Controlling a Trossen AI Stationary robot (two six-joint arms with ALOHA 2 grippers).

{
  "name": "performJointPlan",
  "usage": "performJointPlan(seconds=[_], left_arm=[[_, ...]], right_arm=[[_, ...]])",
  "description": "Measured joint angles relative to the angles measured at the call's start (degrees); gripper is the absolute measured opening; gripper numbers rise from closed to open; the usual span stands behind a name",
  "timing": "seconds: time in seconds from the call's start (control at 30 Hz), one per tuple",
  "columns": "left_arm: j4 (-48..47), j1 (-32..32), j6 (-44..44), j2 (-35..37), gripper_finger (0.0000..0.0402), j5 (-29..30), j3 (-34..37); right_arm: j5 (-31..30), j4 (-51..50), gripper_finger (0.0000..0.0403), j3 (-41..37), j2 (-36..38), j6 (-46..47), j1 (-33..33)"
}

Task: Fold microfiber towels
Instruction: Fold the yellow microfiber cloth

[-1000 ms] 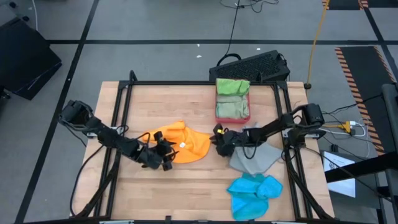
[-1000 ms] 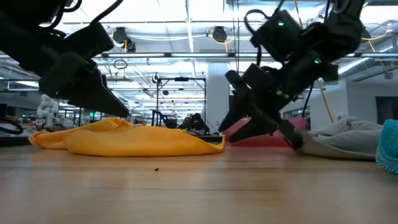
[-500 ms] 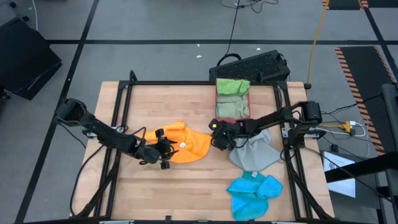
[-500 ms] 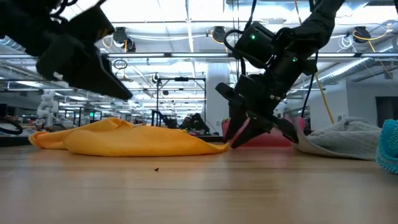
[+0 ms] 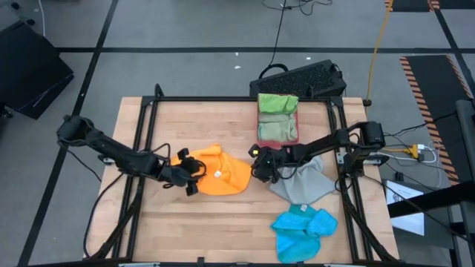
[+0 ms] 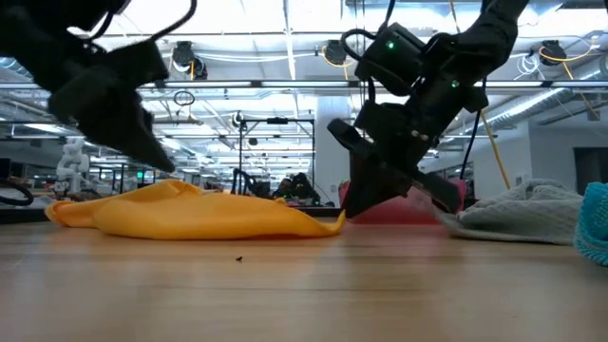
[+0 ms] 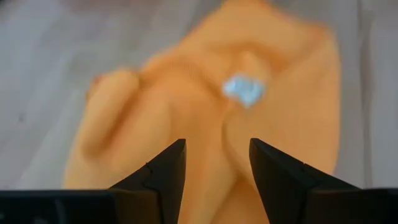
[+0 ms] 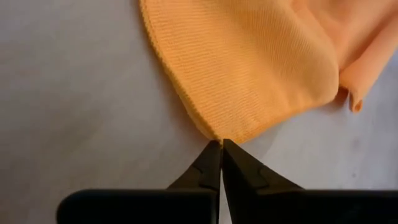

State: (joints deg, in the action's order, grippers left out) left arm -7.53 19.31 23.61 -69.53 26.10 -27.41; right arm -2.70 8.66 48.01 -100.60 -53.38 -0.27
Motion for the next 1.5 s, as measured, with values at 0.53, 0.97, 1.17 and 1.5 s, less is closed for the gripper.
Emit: performJointPlan(seconds=[0.53,0.97,1.17,1.5], left_arm=[[12.9,-5.1,-9.4,-7.0,0.0191,-6.7,1.6],[14.7,-5.0,-12.1,-9.7,0.0010,-9.7,1.6],[12.3,-4.2,-15.5,-5.6,0.0005,-9.3,-0.8],[-2.2,-1.9,-30.1,11.4,0.0008,23.2,-10.9]], right_arm=[[-0.3,0.3,0.0001,0.0,0.0,4.6,1.1],[-0.4,0.1,0.0000,0.0,0.0,8.2,1.1],[-3.6,1.9,0.0000,0.0,2.2,12.2,1.4],[-16.5,-1.8,0.0000,7.0,15.1,15.4,-0.5]])
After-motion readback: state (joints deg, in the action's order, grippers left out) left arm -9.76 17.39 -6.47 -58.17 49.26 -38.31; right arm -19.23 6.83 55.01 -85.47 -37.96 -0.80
